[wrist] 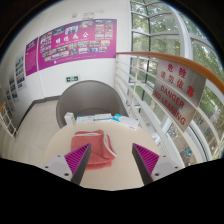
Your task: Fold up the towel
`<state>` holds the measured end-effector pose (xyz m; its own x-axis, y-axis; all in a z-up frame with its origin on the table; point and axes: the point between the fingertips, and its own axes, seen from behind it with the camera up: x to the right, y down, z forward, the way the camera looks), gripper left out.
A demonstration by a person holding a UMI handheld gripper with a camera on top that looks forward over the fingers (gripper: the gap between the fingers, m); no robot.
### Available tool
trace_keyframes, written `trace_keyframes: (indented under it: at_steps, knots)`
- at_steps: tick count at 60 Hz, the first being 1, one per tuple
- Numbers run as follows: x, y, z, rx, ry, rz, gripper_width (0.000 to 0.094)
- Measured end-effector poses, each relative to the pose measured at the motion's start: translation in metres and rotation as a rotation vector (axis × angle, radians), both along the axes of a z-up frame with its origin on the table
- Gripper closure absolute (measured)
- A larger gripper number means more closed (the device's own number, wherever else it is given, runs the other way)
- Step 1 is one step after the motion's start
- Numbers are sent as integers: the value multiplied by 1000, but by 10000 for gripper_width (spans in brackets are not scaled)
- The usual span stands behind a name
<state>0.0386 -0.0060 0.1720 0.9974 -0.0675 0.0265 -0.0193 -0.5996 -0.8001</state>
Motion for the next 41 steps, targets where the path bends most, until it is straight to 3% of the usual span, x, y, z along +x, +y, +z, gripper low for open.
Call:
trace_keyframes:
  at_steps: [23, 41]
  knots:
    - [-69, -194, 65, 10, -63, -60, 77]
    - [-91, -259, 95, 51, -64, -56, 81]
